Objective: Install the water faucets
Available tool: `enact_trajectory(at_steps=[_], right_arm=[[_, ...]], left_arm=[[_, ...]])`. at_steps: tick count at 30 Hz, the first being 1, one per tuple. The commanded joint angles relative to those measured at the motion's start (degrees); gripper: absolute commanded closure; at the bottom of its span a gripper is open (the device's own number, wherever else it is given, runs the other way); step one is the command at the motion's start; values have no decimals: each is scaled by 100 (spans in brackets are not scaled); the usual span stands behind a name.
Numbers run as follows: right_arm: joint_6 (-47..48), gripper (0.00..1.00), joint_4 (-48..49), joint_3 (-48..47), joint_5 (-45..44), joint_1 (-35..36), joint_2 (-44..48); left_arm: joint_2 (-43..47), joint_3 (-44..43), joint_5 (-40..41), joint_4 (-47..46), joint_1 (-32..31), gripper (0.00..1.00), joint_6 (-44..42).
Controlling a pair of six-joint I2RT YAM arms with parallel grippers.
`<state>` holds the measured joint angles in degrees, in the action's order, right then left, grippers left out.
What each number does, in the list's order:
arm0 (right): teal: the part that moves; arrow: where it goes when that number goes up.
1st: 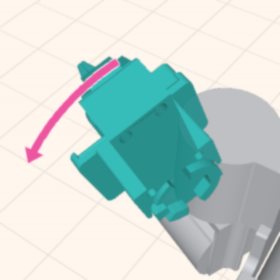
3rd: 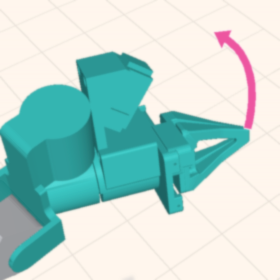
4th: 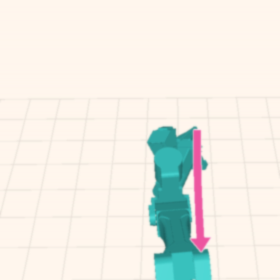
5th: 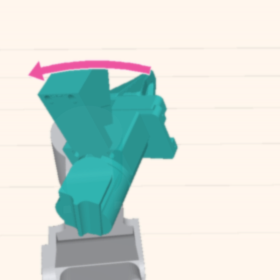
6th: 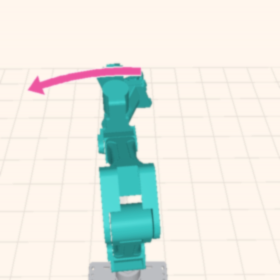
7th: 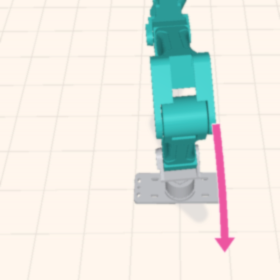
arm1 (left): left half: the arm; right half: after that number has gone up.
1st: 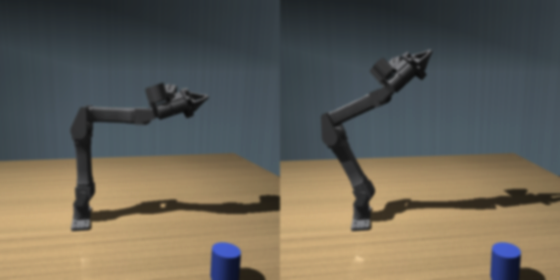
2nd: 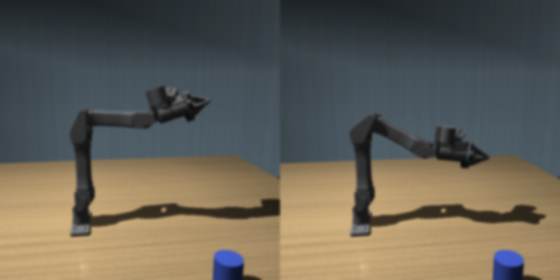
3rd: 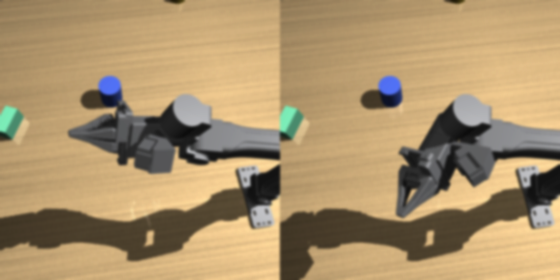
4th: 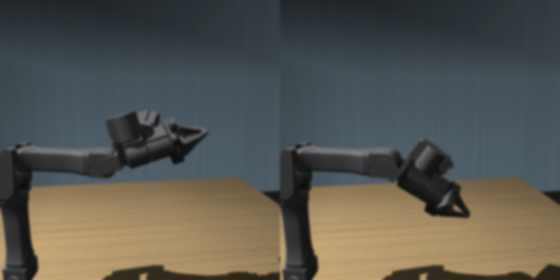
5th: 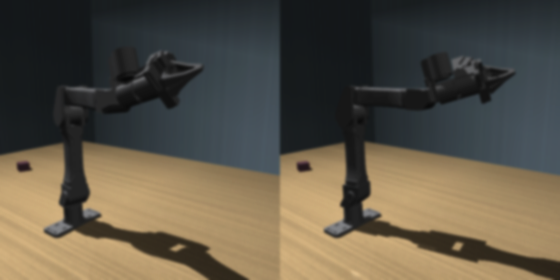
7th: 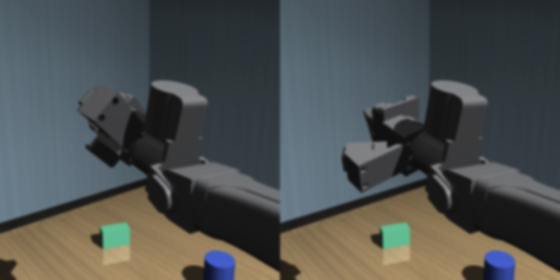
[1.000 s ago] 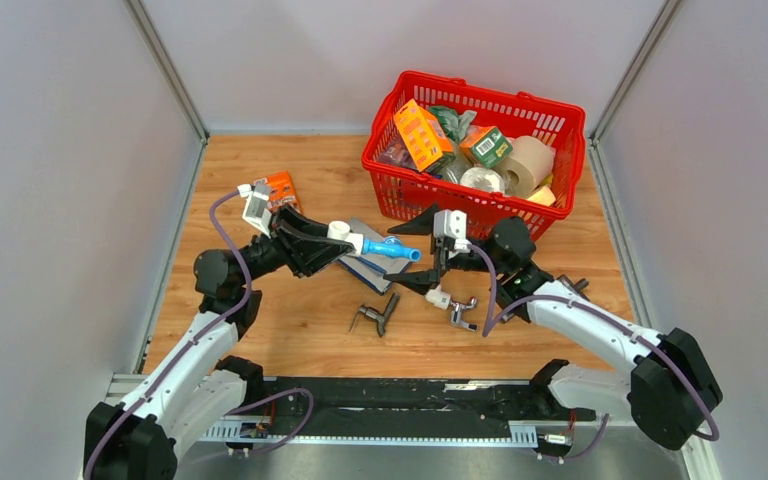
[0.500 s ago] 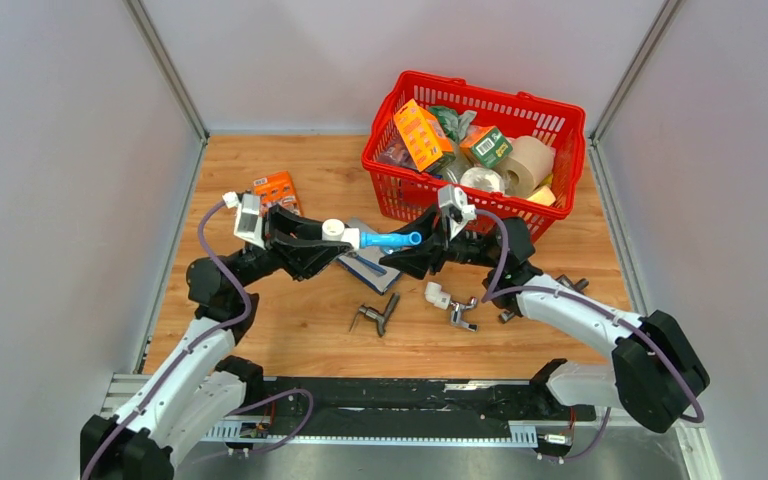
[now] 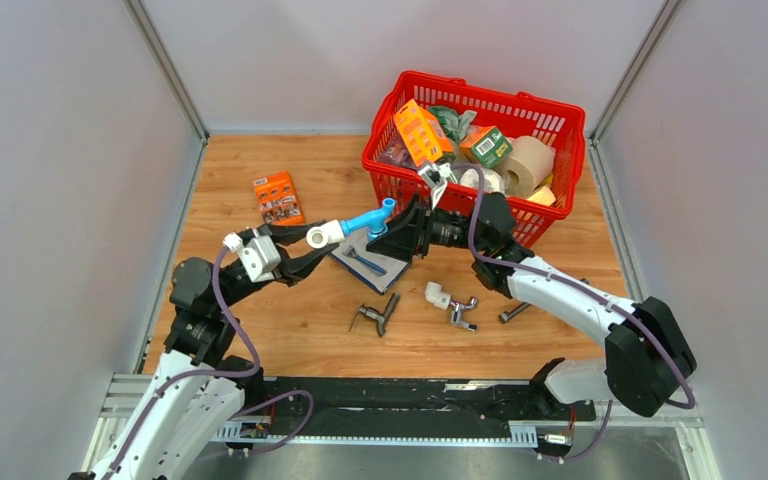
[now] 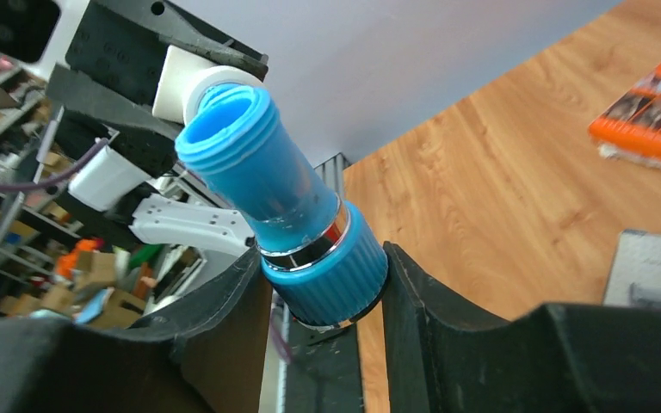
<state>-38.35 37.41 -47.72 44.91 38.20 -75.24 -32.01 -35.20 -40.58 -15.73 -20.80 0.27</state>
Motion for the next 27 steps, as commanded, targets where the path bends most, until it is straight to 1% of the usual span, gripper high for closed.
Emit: enact_trajectory(at_steps=[1, 3, 4, 5, 7, 8, 9, 10, 12, 13, 14, 16, 19, 20, 22, 27], right_arm=[[-1340, 100, 38, -448, 369, -40, -174], [-1596, 99, 21, -492, 431, -40, -306], [-1632, 94, 30, -510, 466, -40, -350], [-1623, 86, 47, -510, 475, -40, -386], [-1256, 79, -22, -492, 493, -40, -351], [-1019, 74, -154, -510, 467, -40, -299], [-660, 65, -372, -536, 432, -40, -237], [-169, 53, -618, -562, 423, -40, -184], [763, 39, -1180, -589, 213, -40, 26], [1124, 33, -1322, -537, 55, -40, 140], [1467, 30, -1359, -467, -68, -40, 263], [1690, 28, -1228, -343, -210, -40, 500], [2058, 26, -1104, -334, -18, -40, 668], [2373, 24, -1139, -325, 18, -32, 738], [3250, 15, -1349, -159, -112, -31, 931], [5457, 1, -1595, 509, -341, 38, 1511]], left_arm=[[229, -40, 1341, 1273, 129, 100, -1916], [326, 4, 1526, 1309, 128, 100, -1900], [336, 13, 1657, 1300, 120, 100, -1821], [336, 13, 1754, 1257, 120, 100, -1551], [240, 5, 2070, 1273, 128, 100, -1032], [204, -48, 2245, 1369, 129, 100, -664], [91, -101, 2230, 1440, 129, 100, -495], [29, -153, 2177, 1510, 129, 100, -145], [-164, -180, 2107, 1511, 129, 100, 470], [-217, -206, 1906, 1511, 129, 100, 595], [-305, -215, 1826, 1494, 137, 100, 858], [-437, -250, 1475, 1502, 129, 100, 1035], [-569, -355, 1430, 1774, 129, 100, 1133], [-639, -391, 1404, 1923, 129, 100, 1220], [-762, -531, 1298, 2099, 137, 100, 1474], [-1237, -944, 640, 2355, 190, 100, 2212]])
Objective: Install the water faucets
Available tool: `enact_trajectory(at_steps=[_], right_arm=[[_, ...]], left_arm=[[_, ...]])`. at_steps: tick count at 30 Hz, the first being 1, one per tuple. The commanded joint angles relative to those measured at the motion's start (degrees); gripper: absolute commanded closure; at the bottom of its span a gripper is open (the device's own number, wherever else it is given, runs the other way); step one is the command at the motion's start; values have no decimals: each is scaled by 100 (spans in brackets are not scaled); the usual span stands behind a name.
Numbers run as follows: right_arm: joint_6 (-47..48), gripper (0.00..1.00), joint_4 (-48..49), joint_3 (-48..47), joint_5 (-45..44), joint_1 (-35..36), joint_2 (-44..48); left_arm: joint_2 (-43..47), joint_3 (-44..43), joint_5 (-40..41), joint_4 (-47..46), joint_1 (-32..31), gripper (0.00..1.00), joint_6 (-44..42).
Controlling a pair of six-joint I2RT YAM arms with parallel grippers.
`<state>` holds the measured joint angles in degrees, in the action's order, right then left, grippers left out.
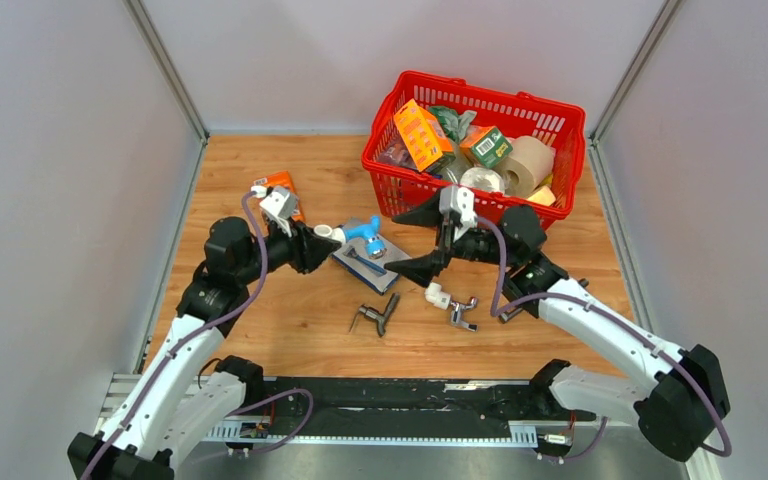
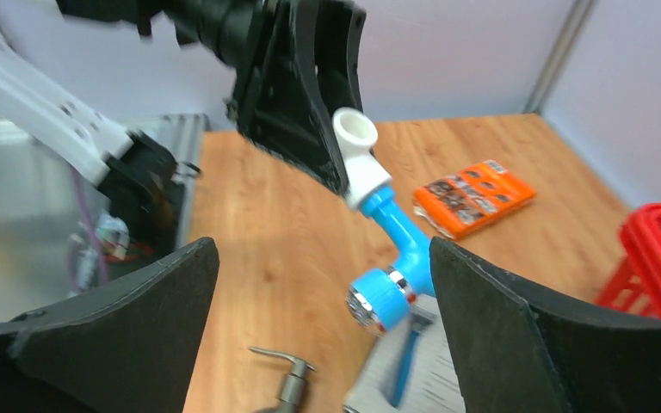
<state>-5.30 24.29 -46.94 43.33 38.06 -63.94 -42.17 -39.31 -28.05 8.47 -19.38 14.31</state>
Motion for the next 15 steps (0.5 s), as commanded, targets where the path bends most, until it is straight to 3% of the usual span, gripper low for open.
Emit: enact_trajectory(at_steps=[1, 6, 15], right_arm=[[2626, 0, -441, 501, -246, 104, 470], [3982, 0, -698, 887, -711, 447, 804], [5135, 0, -733, 967, -2134, 1255, 541]], left_arm=[[-282, -560, -779, -65, 57, 100, 872], [-563, -745, -1211, -161, 57, 100, 1214], [-722, -894, -1764, -258, 66, 100, 1514]])
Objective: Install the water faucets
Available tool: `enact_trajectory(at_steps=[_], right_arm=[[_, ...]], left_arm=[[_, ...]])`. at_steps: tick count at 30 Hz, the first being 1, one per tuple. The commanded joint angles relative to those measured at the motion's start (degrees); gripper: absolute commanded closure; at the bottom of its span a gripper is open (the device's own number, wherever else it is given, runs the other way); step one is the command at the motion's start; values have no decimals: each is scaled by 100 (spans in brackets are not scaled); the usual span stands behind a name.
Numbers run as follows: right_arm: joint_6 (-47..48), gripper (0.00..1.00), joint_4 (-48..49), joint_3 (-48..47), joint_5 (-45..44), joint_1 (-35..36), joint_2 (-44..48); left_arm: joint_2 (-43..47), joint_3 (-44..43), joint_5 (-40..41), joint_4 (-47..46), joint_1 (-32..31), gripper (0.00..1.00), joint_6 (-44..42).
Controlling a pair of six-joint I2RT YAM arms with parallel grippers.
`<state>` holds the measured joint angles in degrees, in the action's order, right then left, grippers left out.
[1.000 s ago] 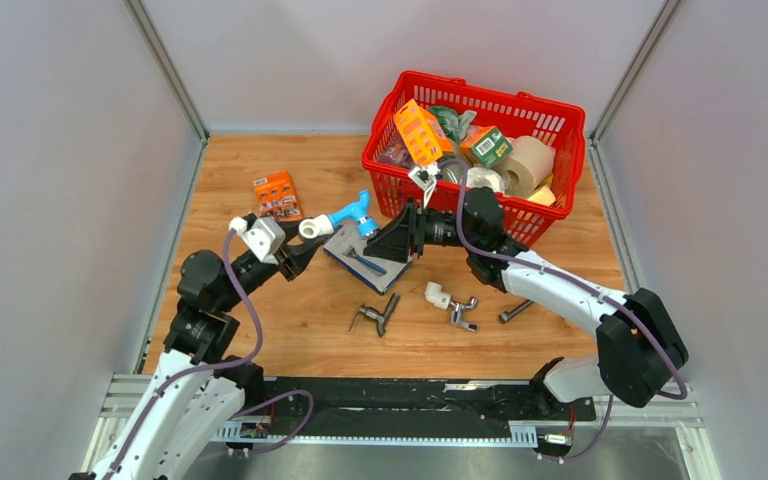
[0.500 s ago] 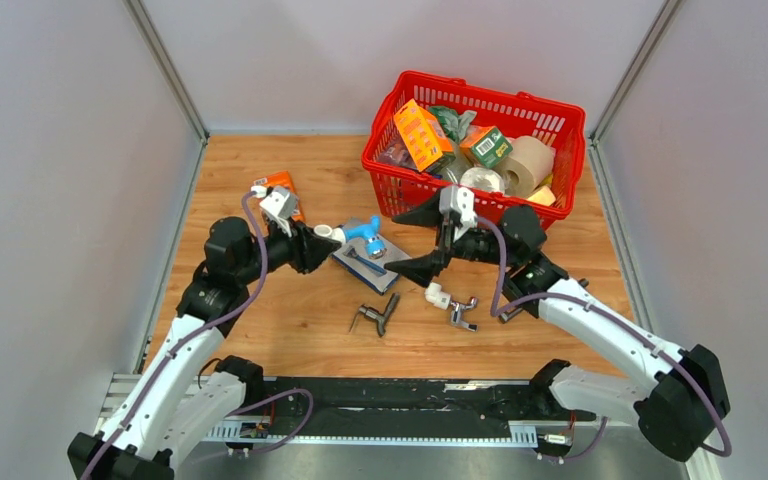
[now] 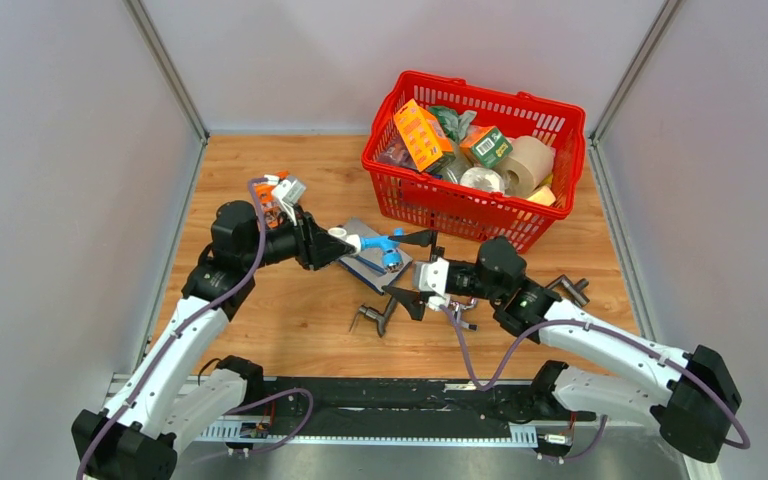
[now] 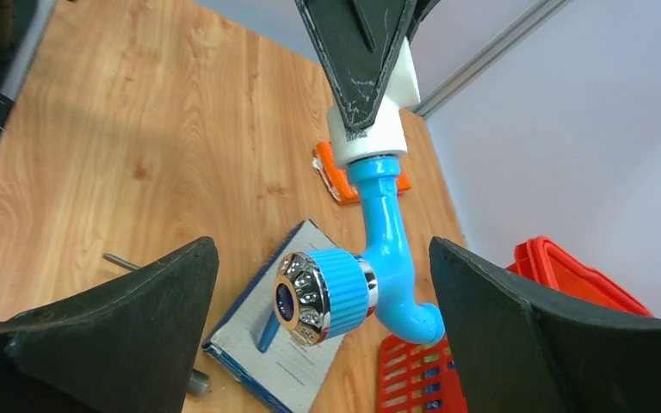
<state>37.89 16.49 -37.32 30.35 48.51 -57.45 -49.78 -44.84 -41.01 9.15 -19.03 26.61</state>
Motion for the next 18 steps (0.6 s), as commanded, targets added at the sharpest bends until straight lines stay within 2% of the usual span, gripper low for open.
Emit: enact_trajectory(at_steps=[1, 8, 11, 14, 15, 17, 18], right_arm=[[921, 0, 65, 6, -994, 281, -161], [1370, 2, 100, -21, -1839, 624, -416], [1292, 7, 91, -47, -1761, 642, -390], [1133, 24, -110, -161, -1506, 625, -328], [1081, 33, -215, -240, -1436, 624, -337], [906, 58, -488, -389, -1269, 607, -363], [800, 67, -593, -468, -1129, 589, -381]], left_arm=[[38, -350, -495, -343, 31, 100, 301], [-5, -359, -829, -501, 31, 100, 529], [-14, -385, -864, -458, 31, 100, 486], [-23, -455, -882, -160, 31, 100, 57], [-23, -473, -934, -72, 31, 100, -93], [-14, -534, -1048, 148, 31, 100, -541], [3, -578, -1049, 358, 31, 100, -908]])
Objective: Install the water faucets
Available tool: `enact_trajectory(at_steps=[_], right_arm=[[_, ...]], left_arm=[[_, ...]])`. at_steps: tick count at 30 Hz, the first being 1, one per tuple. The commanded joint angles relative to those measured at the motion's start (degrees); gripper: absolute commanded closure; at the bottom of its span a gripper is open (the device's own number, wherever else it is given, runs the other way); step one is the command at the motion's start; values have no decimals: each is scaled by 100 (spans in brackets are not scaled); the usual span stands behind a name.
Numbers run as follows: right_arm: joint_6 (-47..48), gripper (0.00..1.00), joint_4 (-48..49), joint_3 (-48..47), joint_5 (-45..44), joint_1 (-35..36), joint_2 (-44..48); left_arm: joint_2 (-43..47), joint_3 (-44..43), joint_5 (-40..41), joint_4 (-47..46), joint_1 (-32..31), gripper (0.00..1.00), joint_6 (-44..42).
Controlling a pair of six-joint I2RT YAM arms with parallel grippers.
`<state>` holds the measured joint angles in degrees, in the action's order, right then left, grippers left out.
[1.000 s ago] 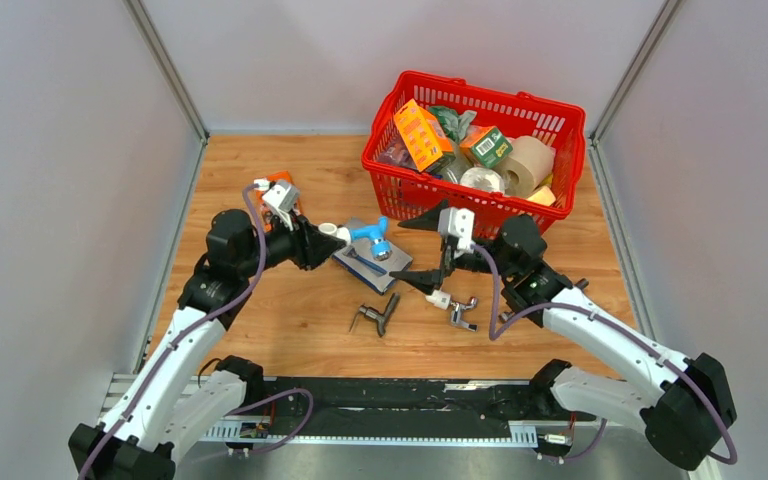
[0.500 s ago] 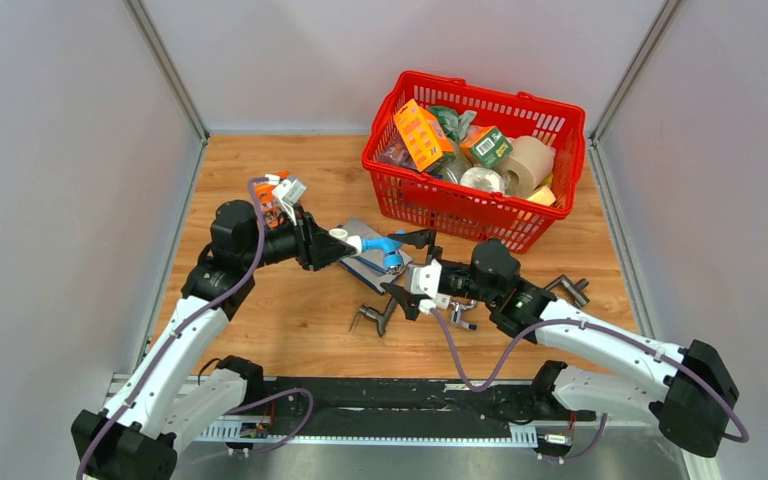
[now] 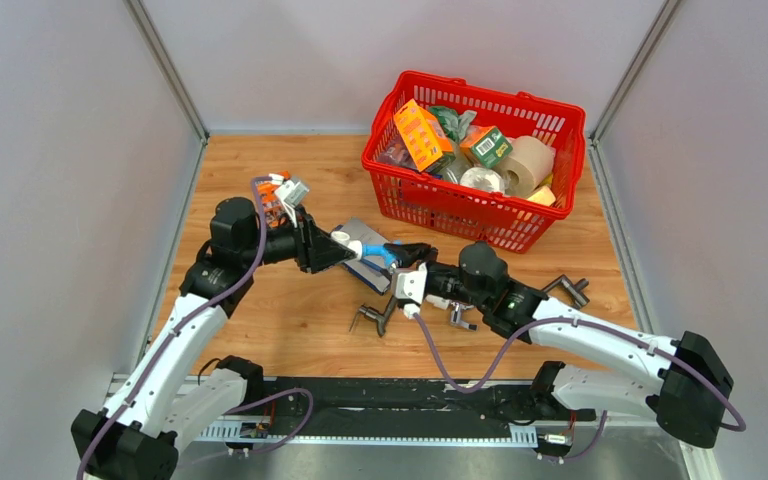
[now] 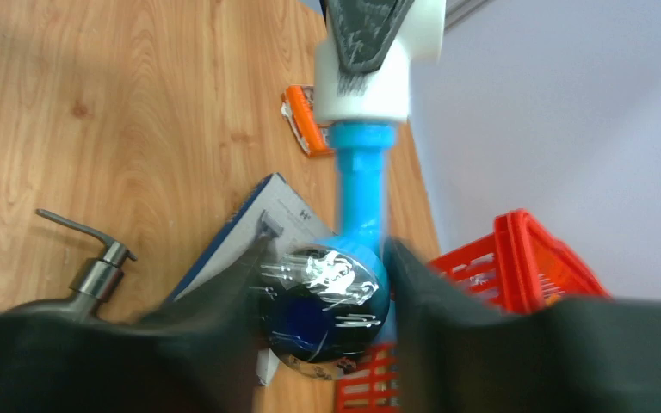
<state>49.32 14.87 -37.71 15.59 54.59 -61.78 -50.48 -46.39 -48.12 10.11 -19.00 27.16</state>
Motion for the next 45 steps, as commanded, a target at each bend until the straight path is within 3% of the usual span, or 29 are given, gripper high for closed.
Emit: enact_trajectory(at_steps=[1, 4, 7, 11, 13, 16, 19, 22, 24, 28, 32, 36, 41, 45], right_arm=[[-501, 74, -502, -499, 522, -79, 34], [-1176, 92, -678, -728, 1320, -351, -62], [-2089, 100, -837, -1035, 2261, -808, -237], [-3513, 95, -916, -1466, 3132, -1458, -694], [-4112, 89, -907, -1668, 3623, -1722, -966], [-5096, 54, -907, -2020, 4143, -2056, -1388], [-5503, 35, -916, -2126, 3744, -2172, -1425], [-5118, 14, -899, -1933, 2479, -2181, -987], [-4967, 6, -724, -1688, 1748, -2189, -522], [-4256, 4, 153, -854, 1420, -2172, 401], [-3493, 3, 1122, 52, 2138, -2032, 1105], [-2526, 3, 756, 160, 2168, -1514, 1291], [-1479, 3, 297, 10, 1220, -696, 1072], [-1145, 4, 201, -104, 596, -485, 738]], left_arm=[[91, -441, -278, 377, 28, 100, -1158], [222, -555, -268, 1096, 28, 100, -2438], [451, -503, -504, 1528, 20, 100, -3530], [1047, -196, -1023, 1487, -24, 100, -4429], [1267, 6, -1286, 1180, -24, 100, -4395], [1444, 218, -1568, 871, -24, 100, -4289], [1532, 411, -1666, 328, -24, 100, -3835], [1559, 744, -1456, -543, -24, 100, -2764], [1515, 981, -1184, -1541, -24, 100, -1948], [1278, 1298, -508, -2467, -24, 100, -777], [857, 1343, -146, -2995, -24, 100, 59], [540, 1326, -303, -3707, -24, 100, 929], [346, 1177, -470, -3806, -24, 100, 1344], [346, 1097, -698, -3788, -24, 100, 1424]])
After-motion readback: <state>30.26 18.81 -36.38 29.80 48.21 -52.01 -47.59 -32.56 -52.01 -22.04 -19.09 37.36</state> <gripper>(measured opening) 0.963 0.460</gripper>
